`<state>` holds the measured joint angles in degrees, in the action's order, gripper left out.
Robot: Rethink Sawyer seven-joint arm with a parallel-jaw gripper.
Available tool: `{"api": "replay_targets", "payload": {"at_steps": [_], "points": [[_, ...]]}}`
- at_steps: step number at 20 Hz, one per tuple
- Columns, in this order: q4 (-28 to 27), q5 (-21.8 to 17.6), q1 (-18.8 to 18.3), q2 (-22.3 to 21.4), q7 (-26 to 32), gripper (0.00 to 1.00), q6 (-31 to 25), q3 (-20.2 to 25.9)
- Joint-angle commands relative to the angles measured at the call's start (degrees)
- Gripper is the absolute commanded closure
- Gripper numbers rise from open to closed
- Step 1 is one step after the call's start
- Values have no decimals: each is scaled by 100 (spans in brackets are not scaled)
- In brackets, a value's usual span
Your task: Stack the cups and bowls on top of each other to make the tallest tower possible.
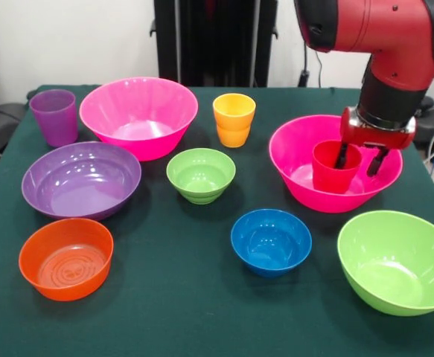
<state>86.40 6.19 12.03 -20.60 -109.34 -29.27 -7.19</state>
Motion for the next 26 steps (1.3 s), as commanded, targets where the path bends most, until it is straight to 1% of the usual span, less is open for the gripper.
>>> {"api": "replay_targets", "payload": {"at_steps": [1, 3, 4, 7, 10, 13, 17, 21, 26], "points": [[-307, 221, 65, 139, -971, 0, -659, 295], [-255, 235, 71, 70, -1000, 0, -830, 241], [-232, 233, 101, 19, -1035, 0, -1006, 181], [-304, 130, 283, -218, -1141, 0, -1884, -135], [-491, -33, 433, -446, -1081, 0, -2517, -394], [-488, -64, 479, -619, -1011, 0, -2819, -485], [-529, -153, 540, -694, -926, 0, -2868, -599], [-569, -139, 525, -767, -875, 0, -3063, -615], [-463, -143, 492, -728, -797, 0, -2767, -598]]}}
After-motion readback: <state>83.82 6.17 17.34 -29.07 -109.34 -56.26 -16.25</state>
